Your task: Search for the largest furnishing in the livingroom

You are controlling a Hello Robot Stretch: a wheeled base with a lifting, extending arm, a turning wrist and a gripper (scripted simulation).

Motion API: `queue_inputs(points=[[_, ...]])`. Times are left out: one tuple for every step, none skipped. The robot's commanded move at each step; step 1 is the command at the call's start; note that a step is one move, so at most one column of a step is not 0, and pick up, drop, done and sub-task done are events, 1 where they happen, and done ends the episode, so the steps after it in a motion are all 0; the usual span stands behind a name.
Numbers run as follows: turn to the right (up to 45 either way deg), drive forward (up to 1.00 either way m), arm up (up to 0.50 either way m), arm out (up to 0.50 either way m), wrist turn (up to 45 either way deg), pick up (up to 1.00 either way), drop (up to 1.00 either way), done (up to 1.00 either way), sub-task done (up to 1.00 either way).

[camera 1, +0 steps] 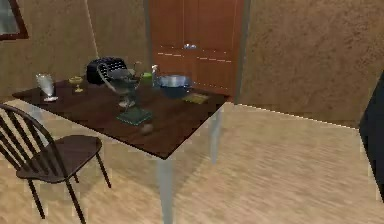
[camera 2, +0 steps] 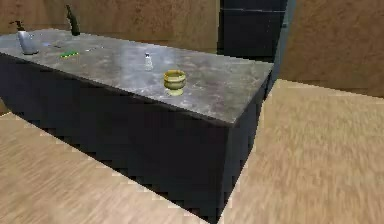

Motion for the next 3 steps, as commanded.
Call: queue_inputs(points=[[27.0,0.00,0.00,0.00,0.0,0.00,0.00,0.00,0.00],[0.0,1.00,0.00,0.00,0.0,0.00,0.00,0.00,0.00],[6.0,0.00,0.00,0.00,0.0,0.00,0.00,0.00,0.00]])
